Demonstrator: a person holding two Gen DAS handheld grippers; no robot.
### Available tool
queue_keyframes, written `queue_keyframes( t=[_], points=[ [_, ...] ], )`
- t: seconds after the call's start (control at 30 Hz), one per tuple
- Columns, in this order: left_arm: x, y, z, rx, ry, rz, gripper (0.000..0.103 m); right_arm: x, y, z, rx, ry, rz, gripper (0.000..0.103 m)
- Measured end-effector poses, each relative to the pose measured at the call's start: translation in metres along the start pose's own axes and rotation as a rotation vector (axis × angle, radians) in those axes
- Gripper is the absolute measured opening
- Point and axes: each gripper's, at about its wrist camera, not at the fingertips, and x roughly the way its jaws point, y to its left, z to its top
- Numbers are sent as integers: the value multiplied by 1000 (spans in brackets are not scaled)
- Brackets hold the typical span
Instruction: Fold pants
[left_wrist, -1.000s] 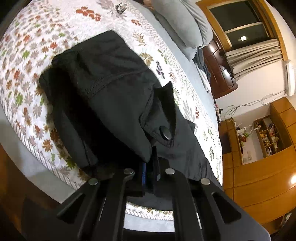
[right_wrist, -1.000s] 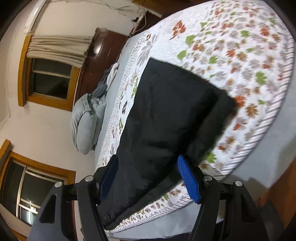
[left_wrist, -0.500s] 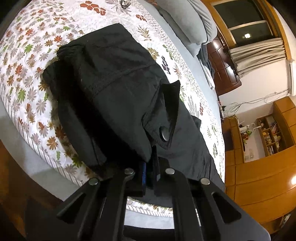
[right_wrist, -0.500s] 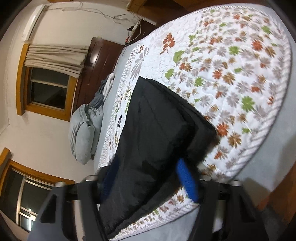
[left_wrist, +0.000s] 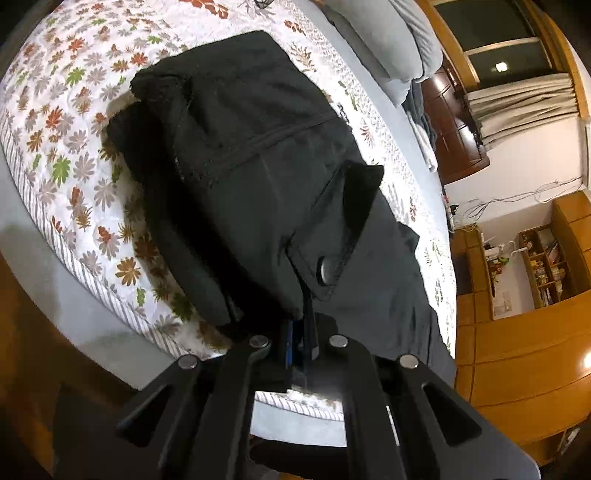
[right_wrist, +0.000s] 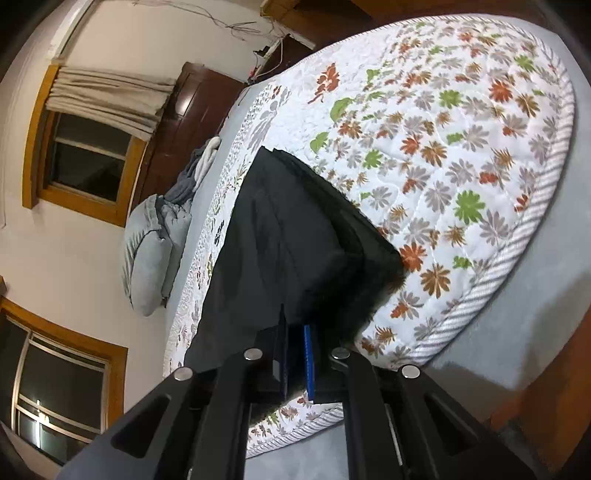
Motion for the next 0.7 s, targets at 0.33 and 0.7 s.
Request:
queue_keyframes(
  t=[0.33, 0.7],
  points=[
    [-67, -25, -5, 176, -130, 71, 79, -54, 34, -7, -111, -88, -18, 45],
    [-39, -37, 46, 175, -114, 45, 89, 11, 49, 1, -114, 10, -24, 45]
  ],
)
